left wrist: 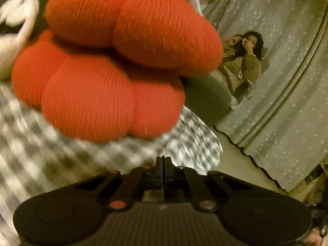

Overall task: Fold clothes
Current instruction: 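Raise the garment with both grippers toward the red cushions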

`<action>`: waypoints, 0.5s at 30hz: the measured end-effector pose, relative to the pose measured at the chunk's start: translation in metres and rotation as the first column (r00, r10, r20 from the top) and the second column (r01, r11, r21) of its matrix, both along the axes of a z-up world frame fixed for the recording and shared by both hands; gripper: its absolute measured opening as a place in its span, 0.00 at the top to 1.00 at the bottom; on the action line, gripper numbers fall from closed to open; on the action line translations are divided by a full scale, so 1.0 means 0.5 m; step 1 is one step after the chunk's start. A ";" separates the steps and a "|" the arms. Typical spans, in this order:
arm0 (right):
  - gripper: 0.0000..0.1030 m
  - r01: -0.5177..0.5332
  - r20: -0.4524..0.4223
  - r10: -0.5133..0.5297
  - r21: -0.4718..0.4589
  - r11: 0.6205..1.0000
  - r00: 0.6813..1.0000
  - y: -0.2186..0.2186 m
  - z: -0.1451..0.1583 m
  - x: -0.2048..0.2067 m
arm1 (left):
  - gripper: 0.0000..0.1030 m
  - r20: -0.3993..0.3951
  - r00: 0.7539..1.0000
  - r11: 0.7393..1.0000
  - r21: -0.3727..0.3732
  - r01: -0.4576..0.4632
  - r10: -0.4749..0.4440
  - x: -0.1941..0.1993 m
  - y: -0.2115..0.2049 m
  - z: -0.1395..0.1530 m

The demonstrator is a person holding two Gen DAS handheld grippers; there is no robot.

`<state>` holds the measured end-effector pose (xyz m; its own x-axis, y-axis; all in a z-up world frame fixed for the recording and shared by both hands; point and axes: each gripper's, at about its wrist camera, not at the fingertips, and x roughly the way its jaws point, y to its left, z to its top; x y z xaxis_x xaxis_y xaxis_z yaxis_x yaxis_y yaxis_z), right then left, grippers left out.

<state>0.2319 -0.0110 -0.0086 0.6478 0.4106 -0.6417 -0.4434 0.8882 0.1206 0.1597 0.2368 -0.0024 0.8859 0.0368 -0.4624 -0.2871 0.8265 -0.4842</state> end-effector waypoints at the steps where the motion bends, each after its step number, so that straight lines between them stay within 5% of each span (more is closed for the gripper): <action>1: 0.94 0.005 0.005 -0.005 -0.001 1.000 1.000 0.006 0.001 0.004 | 0.99 0.004 1.000 0.999 0.034 -0.010 0.010 0.008 0.001 0.011; 11: 0.94 0.054 0.059 -0.054 -0.010 0.998 0.997 0.068 0.009 0.044 | 0.99 -0.035 0.999 0.970 0.242 -0.031 0.041 0.105 -0.002 0.032; 15: 0.91 0.063 0.007 -0.062 -0.010 0.998 0.998 0.073 -0.024 0.053 | 0.98 -0.061 0.997 0.950 0.311 -0.018 0.039 0.108 -0.020 0.029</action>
